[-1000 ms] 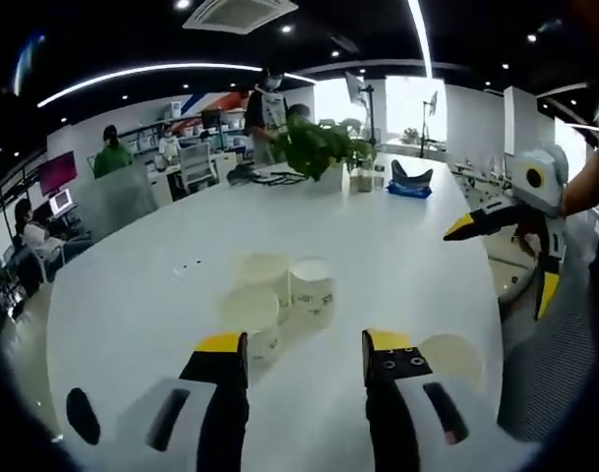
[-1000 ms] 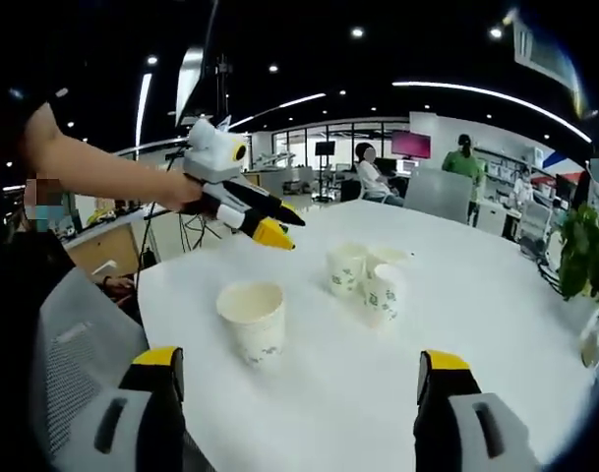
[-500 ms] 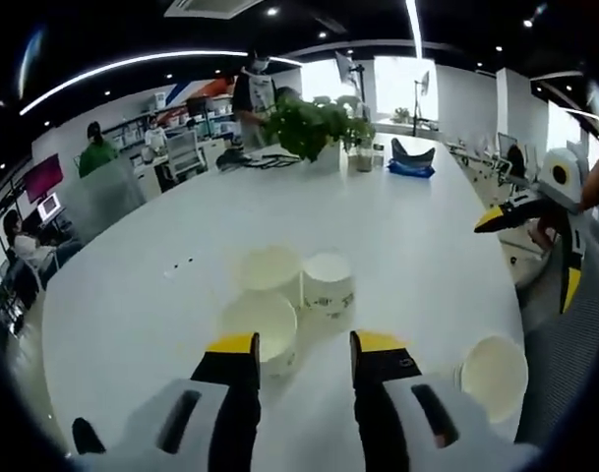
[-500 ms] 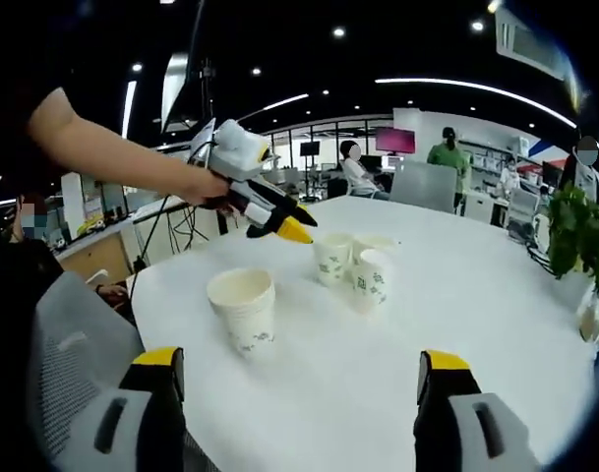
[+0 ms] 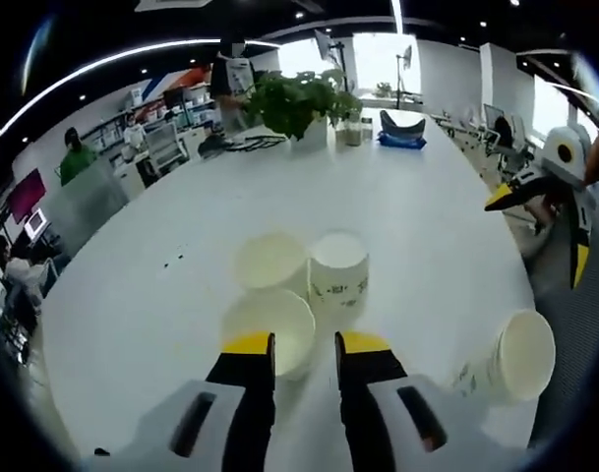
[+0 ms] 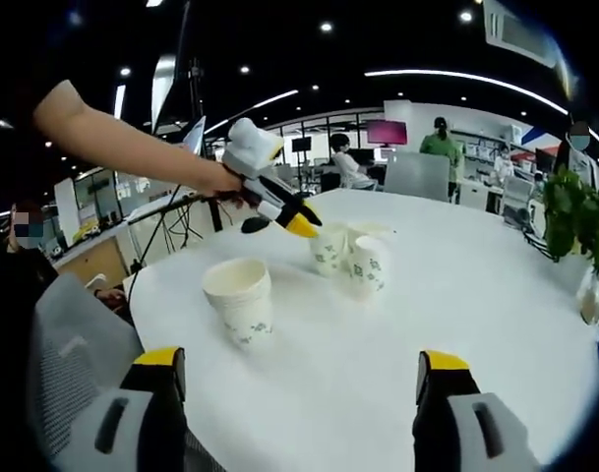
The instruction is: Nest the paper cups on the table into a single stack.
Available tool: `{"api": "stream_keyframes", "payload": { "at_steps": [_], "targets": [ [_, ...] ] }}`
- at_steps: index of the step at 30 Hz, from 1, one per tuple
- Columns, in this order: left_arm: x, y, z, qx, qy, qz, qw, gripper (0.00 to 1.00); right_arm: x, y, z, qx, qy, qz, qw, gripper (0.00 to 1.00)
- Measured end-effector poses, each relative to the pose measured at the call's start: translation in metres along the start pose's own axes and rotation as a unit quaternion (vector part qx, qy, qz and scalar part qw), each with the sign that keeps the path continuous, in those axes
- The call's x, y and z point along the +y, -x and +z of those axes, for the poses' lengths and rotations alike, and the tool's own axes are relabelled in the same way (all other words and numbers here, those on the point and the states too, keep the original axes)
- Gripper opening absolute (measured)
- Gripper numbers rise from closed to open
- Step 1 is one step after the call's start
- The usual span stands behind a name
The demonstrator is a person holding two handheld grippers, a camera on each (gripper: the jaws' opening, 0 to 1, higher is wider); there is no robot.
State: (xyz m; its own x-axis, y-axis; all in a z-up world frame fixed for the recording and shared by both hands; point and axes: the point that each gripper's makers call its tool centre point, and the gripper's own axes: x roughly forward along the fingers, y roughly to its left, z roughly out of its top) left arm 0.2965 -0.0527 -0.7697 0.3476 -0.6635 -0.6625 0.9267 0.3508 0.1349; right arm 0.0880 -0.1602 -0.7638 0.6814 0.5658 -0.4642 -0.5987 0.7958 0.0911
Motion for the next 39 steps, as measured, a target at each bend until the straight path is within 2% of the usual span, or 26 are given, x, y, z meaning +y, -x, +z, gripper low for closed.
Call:
{"api": "stream_keyframes", "payload": {
  "at_steps": [1,4,5,12,16,25,39],
  "targets": [
    [-0.002,-0.001,0.0,0.007,-0.018,-0.003,0.9998,0.2,0.0,0.0,-0.001,0.001,-0.001,0.0,1.0,0.98],
    [-0.002,-0.008,-0.005,0.018,-0.036,-0.011,0.9991,0.18,0.0,-0.001,-0.001,0.003,-0.003,0.0,1.0,0.98],
    [-0.007,-0.008,-0.001,0.02,-0.042,-0.012,0.9989,0.17,0.0,-0.001,-0.002,0.004,-0.003,-0.001,1.0,0.97],
    [-0.002,-0.019,-0.004,0.031,-0.045,-0.013,0.9984,0.1,-0.001,-0.001,-0.005,0.008,-0.006,-0.001,0.9999,0.97],
    [0.0,-0.023,-0.007,0.033,-0.039,-0.01,0.9986,0.03,-0.002,-0.001,-0.006,0.011,-0.006,-0.002,0.9999,0.96],
    [0.0,-0.017,-0.006,0.027,-0.032,0.001,0.9991,0.0,-0.001,-0.002,-0.007,0.012,-0.005,0.001,0.9999,0.96],
    [-0.005,0.007,-0.008,0.027,-0.037,0.019,0.9988,0.0,-0.001,-0.001,-0.002,0.001,-0.002,0.0,1.0,0.96]
  ]
}}
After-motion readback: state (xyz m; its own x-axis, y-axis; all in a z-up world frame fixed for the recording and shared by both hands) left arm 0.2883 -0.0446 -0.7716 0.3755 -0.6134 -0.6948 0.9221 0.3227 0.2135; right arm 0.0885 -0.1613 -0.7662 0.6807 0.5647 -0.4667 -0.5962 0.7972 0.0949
